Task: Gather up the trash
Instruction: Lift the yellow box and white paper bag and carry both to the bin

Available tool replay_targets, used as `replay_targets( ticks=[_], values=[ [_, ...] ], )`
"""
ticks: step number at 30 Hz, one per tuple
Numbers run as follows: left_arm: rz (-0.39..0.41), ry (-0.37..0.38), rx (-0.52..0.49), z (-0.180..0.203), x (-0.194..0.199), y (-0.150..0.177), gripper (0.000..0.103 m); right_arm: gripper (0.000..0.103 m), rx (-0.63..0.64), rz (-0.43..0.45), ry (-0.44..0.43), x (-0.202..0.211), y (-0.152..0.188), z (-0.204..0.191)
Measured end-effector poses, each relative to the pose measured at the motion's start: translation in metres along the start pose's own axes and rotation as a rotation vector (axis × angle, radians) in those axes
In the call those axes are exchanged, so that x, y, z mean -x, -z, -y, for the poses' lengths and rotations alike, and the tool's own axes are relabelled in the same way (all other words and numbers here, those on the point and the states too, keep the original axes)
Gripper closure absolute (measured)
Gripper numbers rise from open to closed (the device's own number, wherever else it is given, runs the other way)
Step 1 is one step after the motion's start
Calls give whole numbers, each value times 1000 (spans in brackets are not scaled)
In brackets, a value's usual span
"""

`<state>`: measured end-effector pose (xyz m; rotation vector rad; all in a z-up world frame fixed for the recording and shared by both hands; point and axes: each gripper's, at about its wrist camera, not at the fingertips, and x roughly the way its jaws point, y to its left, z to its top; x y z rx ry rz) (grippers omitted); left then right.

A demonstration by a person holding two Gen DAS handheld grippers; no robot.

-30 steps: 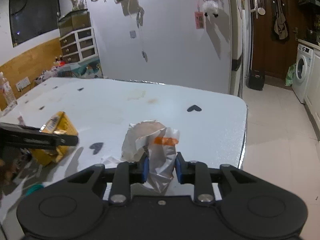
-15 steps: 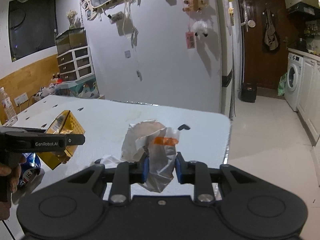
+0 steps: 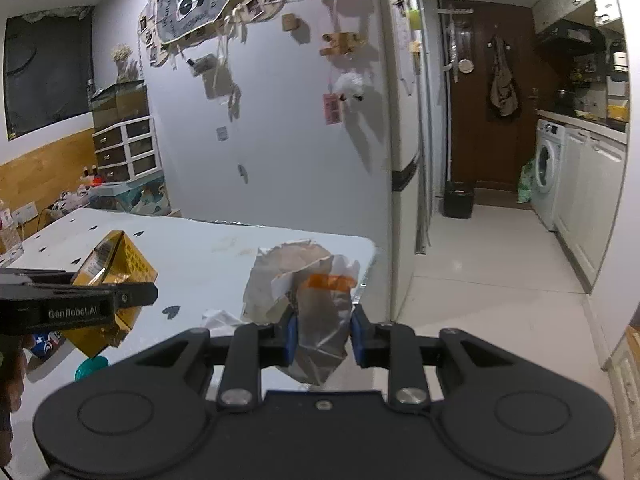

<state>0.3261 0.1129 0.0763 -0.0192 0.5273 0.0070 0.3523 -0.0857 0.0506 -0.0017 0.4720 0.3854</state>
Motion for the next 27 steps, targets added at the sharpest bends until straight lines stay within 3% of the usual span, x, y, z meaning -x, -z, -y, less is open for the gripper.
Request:
replay_targets(
  ticks=[13,27],
  values=[
    [9,55,-54,78,49,17,67,75,-61,35,97,84,29,46],
    [-23,126,-74,151,62,56,67,75,-102,19,201,141,75,88]
  ],
)
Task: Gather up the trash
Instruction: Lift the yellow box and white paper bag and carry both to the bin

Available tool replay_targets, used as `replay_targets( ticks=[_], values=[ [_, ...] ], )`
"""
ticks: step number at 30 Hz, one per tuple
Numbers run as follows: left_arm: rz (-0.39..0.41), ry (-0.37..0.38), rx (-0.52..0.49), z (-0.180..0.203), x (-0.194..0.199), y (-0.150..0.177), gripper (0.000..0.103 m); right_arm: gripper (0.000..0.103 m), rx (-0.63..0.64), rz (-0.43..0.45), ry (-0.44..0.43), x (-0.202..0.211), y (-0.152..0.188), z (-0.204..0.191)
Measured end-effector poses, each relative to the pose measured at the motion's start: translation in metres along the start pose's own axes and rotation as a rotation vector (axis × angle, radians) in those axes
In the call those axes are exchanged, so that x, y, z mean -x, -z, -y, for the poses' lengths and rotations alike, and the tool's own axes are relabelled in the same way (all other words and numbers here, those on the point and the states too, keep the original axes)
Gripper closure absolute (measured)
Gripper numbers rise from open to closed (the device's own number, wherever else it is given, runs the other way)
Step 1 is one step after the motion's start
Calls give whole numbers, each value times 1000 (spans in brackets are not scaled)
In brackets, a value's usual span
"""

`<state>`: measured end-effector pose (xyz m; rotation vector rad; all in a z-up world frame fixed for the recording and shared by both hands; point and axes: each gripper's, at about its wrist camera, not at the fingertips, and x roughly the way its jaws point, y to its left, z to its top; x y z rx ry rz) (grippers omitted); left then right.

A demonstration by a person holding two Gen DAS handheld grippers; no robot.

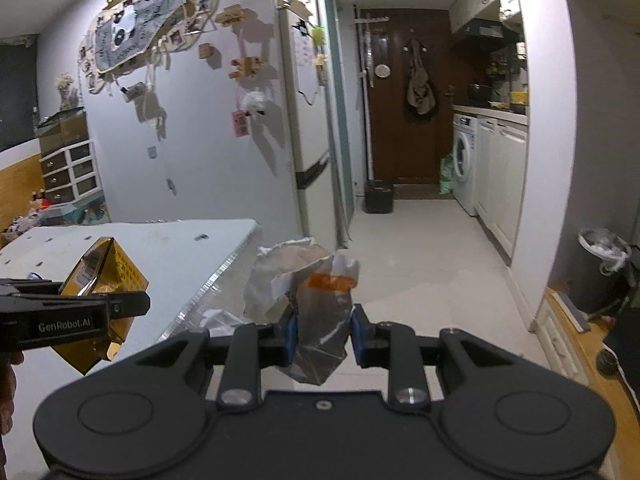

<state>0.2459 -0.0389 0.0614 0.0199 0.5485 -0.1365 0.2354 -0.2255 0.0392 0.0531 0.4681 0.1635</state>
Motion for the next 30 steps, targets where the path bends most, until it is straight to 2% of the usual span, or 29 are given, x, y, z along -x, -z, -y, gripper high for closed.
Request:
replay_targets(
  ticks=[8,16,23,30],
  values=[
    [-53,61,-10,38,-26,18,67,75,-55,-52,73,-3,33,38],
    [-147,109,-21,68,-73,50,67,75,-115,-140,130,-32,74,67],
    [-281,124,-32,78,-131,88,67,75,-163,-273,151,-77,117,86],
    [-428,150,-14,82,-189,120,67,75,-200,-452,153,-131,155,104]
  ],
)
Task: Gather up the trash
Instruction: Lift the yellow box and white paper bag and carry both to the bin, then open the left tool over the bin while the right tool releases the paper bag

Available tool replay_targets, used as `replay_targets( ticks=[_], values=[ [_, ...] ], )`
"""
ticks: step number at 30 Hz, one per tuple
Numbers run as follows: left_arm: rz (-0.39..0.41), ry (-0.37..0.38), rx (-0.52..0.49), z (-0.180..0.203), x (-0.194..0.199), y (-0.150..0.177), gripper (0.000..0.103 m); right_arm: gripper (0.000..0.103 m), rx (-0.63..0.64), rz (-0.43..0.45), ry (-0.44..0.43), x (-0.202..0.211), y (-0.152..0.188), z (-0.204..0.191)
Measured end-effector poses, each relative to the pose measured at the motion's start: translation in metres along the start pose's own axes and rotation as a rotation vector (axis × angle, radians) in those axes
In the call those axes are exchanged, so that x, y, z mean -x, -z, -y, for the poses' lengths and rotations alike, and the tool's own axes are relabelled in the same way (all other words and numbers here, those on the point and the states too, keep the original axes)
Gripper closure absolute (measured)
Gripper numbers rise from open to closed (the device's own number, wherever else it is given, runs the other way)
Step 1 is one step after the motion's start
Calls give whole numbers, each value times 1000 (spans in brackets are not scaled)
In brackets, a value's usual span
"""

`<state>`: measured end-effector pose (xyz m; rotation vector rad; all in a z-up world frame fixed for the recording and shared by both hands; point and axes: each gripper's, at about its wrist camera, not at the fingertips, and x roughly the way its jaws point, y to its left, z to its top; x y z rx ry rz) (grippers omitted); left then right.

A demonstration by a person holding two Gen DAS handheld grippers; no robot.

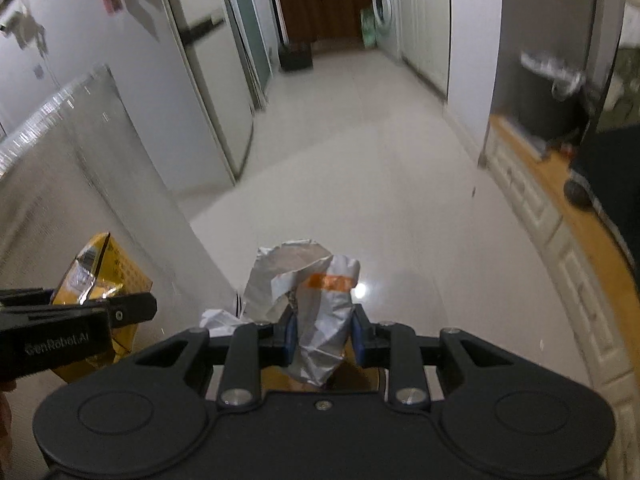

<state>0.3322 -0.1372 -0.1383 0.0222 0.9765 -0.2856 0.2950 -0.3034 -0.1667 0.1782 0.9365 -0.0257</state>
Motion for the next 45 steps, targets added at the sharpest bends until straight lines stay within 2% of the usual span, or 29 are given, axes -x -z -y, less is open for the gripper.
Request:
replay_targets(
  ticks=[4,13,21,27,40,41,43,45],
  values=[
    [-58,11,1,0,-30,1,67,75,14,-76,18,-31,3,3],
    [-180,-22,-1,-18,-95,6,67,75,-5,-183,42,-93,5,12],
    [-279,-36,57,-48,-148,19,67,73,19,-267,64,-138,11,8],
    [-338,-29,105,-65,-185,31,66,72,24,-313,74,-162,16,10],
    [-488,38,207,-70,-236,62,66,68,115,-440,54,-199,34,-4],
    [-494,40,212,-69,-239,64,65,66,121,-454,54,-202,36,-5],
    [-502,46,220,-68,-243,65,65,57,127,-484,49,-207,37,-4],
    [-506,54,225,-66,-246,66,65,36,139,-501,54,-210,40,-4]
  ],
)
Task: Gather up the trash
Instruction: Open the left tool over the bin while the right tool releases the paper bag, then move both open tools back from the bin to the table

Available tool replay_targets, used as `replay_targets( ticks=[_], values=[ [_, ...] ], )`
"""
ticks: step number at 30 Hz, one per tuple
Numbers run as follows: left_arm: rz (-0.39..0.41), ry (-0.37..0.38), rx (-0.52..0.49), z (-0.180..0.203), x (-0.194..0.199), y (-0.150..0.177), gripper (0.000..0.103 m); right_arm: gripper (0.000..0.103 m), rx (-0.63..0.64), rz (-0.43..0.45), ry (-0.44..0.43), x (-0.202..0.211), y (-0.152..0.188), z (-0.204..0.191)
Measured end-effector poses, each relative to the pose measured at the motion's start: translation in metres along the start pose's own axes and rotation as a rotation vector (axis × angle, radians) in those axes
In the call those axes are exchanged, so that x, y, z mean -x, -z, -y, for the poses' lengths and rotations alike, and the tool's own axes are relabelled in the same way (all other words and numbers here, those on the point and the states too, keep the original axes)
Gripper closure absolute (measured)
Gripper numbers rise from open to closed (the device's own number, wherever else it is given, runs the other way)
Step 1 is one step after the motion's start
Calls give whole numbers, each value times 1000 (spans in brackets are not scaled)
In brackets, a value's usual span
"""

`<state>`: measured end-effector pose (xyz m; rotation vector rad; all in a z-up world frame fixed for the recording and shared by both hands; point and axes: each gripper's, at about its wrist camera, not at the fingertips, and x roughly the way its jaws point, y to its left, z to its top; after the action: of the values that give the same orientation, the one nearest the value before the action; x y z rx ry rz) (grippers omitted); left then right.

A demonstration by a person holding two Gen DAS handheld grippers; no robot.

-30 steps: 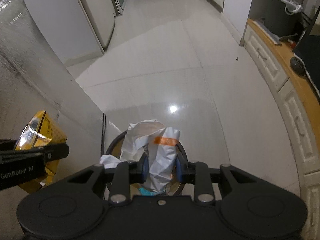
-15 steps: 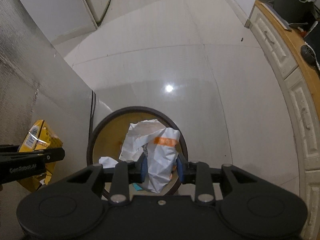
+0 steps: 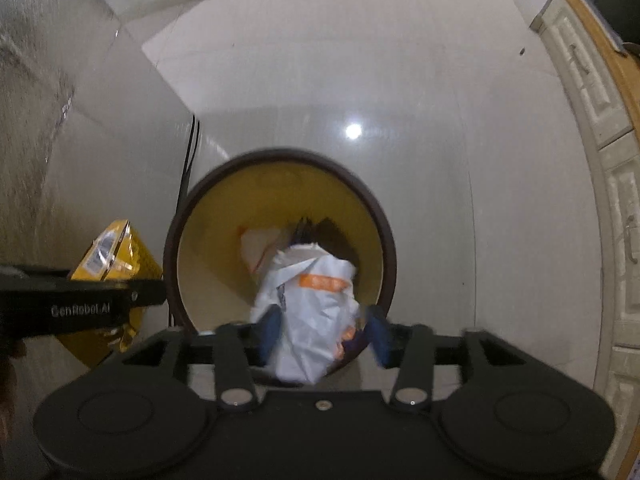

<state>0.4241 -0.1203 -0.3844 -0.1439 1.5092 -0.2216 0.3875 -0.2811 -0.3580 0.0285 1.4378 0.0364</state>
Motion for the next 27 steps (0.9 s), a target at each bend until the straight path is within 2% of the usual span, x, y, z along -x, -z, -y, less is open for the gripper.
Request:
replay_targets(
  ticks=[4,6,8,12,15,22,27],
  values=[
    [-7,-3,-23,5,-4,1,63,35,10,-18,11,-3,0,1],
    [-20,-23,-24,5,-7,2,43,35,11,-32,22,-4,1,1],
    [-33,-49,-31,3,-8,2,37,35,16,-48,35,-6,1,3],
    [-56,-110,-34,0,-11,3,28,35,24,-68,53,-7,4,6],
    [-65,-149,-37,-3,-9,3,26,34,26,-70,53,-6,6,7],
    [-60,-189,-63,-5,-2,4,14,33,46,-84,65,-5,8,6],
    [-53,-205,-65,-2,8,7,5,23,33,-63,66,3,9,9]
  ],
)
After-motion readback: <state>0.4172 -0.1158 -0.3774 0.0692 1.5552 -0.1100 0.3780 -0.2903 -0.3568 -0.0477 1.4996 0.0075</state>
